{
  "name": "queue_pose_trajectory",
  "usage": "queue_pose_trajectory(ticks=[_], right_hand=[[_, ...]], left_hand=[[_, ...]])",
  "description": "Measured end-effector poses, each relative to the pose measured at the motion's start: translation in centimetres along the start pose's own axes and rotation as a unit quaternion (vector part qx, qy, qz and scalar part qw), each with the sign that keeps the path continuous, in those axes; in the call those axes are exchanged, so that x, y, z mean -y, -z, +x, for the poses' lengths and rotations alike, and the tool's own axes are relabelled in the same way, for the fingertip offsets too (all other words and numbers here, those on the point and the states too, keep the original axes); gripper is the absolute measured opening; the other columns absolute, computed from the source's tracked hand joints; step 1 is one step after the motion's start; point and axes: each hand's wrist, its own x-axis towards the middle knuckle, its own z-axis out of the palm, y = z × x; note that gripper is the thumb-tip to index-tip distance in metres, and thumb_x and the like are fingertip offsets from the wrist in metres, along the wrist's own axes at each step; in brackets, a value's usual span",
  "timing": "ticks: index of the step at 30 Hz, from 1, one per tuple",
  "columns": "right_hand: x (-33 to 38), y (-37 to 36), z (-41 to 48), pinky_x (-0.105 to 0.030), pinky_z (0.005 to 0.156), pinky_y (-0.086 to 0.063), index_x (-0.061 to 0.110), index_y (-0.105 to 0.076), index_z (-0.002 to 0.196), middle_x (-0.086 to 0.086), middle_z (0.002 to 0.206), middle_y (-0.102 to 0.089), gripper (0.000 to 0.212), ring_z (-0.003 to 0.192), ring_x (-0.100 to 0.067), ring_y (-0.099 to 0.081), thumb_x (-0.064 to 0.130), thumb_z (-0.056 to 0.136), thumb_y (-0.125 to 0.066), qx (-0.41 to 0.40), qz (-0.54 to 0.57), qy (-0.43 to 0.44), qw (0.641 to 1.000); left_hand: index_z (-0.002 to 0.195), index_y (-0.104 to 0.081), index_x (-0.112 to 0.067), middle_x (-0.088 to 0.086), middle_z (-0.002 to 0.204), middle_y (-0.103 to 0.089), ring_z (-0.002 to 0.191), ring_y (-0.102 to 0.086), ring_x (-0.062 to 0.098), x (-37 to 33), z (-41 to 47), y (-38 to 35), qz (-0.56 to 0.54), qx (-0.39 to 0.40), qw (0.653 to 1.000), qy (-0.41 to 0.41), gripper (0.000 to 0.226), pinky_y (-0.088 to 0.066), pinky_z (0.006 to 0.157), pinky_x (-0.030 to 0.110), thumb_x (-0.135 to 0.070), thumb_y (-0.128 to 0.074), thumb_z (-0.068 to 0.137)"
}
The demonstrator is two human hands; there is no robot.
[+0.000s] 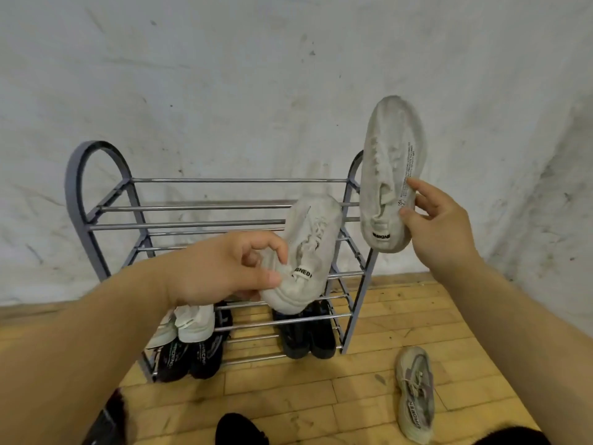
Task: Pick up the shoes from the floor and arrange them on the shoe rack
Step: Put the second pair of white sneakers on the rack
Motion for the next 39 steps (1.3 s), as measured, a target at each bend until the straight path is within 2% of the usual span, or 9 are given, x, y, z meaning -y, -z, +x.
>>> queue_pose_trajectory(ticks=[4,9,13,18,22,27,30,33,39], right_hand=[[0.3,-0.2,-0.5,-0.041,0.094,-0.060,0.043,-0.067,0.124,0.003,0.126,-0.072,0.049,0.111,-0.012,-0.071,0.001,0.099,-0.062,0.064,0.065,-0.028,0.995],[1.6,-0.2,-1.9,-0.043,0.095,-0.059,0.029,-0.066,0.130,0.002,0.119,-0.076,0.048,0.111,-0.021,-0.072,-0.006,0.098,-0.060,0.227,0.083,-0.045,0.969],[1.9,-0.4,-3.2,-0.051,0.099,-0.057,0.028,-0.067,0.132,0.000,0.118,-0.077,0.047,0.110,-0.025,-0.073,-0.004,0.097,-0.063,0.419,-0.035,-0.082,0.904],[-0.7,-1.1,-4.3,-0.044,0.090,-0.059,0.031,-0.071,0.127,-0.003,0.113,-0.078,0.048,0.101,-0.027,-0.073,-0.002,0.092,-0.069,0.519,-0.201,-0.181,0.811],[-5.5,-3.1,-6.1,-0.029,0.059,-0.052,0.031,-0.069,0.122,-0.014,0.103,-0.068,0.049,0.081,-0.027,-0.062,-0.006,0.093,-0.056,0.455,-0.257,-0.278,0.806],[-12.2,-7.4,-8.3,-0.046,0.100,-0.052,0.020,-0.049,0.150,-0.019,0.156,-0.042,0.061,0.132,-0.044,-0.049,-0.012,0.099,-0.044,0.353,-0.206,-0.338,0.848],[-15.0,-9.2,-7.6,-0.034,0.095,-0.053,0.021,-0.045,0.153,-0.014,0.156,-0.044,0.064,0.133,-0.034,-0.052,-0.004,0.097,-0.061,0.338,-0.205,-0.302,0.868],[-16.6,-10.3,-6.0,-0.027,0.072,-0.058,0.025,-0.047,0.151,-0.010,0.149,-0.050,0.064,0.118,-0.028,-0.058,0.001,0.096,-0.066,0.319,-0.193,-0.290,0.881],[-20.7,-13.7,-2.4,-0.036,0.078,-0.053,0.020,-0.042,0.154,-0.021,0.148,-0.049,0.065,0.111,-0.039,-0.061,-0.006,0.097,-0.059,0.291,-0.199,-0.283,0.892]], left_hand=[[0.111,-0.067,-0.028,0.004,0.078,-0.057,0.073,-0.055,0.017,0.5,-2.6,0.3,0.016,0.084,0.995,0.043,0.020,-0.053,0.074,0.031,-0.015,-0.069,0.097],[0.113,-0.065,-0.038,0.006,0.095,-0.061,0.080,-0.063,0.016,2.6,-4.2,-0.7,0.114,0.154,0.968,0.164,0.019,-0.061,0.078,0.033,-0.027,-0.068,0.098],[0.111,-0.062,-0.039,0.007,0.095,-0.062,0.075,-0.063,0.021,6.2,-4.4,-1.5,0.198,0.146,0.936,0.253,0.017,-0.058,0.068,0.030,-0.031,-0.066,0.096],[0.100,-0.058,-0.048,0.010,0.080,-0.054,0.065,-0.050,0.024,10.8,-5.0,-2.0,0.187,0.102,0.929,0.301,0.017,-0.047,0.059,0.035,-0.039,-0.062,0.086],[0.115,-0.054,-0.037,0.004,0.075,-0.053,0.060,-0.043,0.017,13.2,-4.2,-4.2,0.144,0.010,0.951,0.273,0.022,-0.035,0.051,0.025,-0.029,-0.060,0.096],[0.120,-0.047,-0.018,0.004,0.071,-0.047,0.043,-0.040,0.002,15.5,-1.9,-9.5,0.005,-0.130,0.962,0.240,0.024,-0.031,0.041,0.015,-0.002,-0.048,0.102],[0.118,-0.049,-0.019,-0.002,0.069,-0.043,0.034,-0.036,0.000,18.3,0.8,-11.5,-0.044,-0.198,0.958,0.203,0.028,-0.030,0.041,0.015,0.002,-0.046,0.101],[0.112,-0.049,-0.035,-0.001,0.068,-0.044,0.041,-0.036,0.003,20.6,3.8,-11.9,-0.066,-0.222,0.950,0.211,0.032,-0.034,0.044,0.022,-0.005,-0.047,0.103],[0.126,-0.048,-0.039,0.008,0.083,-0.057,0.051,-0.045,0.011,23.1,11.3,-9.8,-0.076,-0.216,0.953,0.197,0.036,-0.041,0.045,0.023,-0.010,-0.047,0.105]])
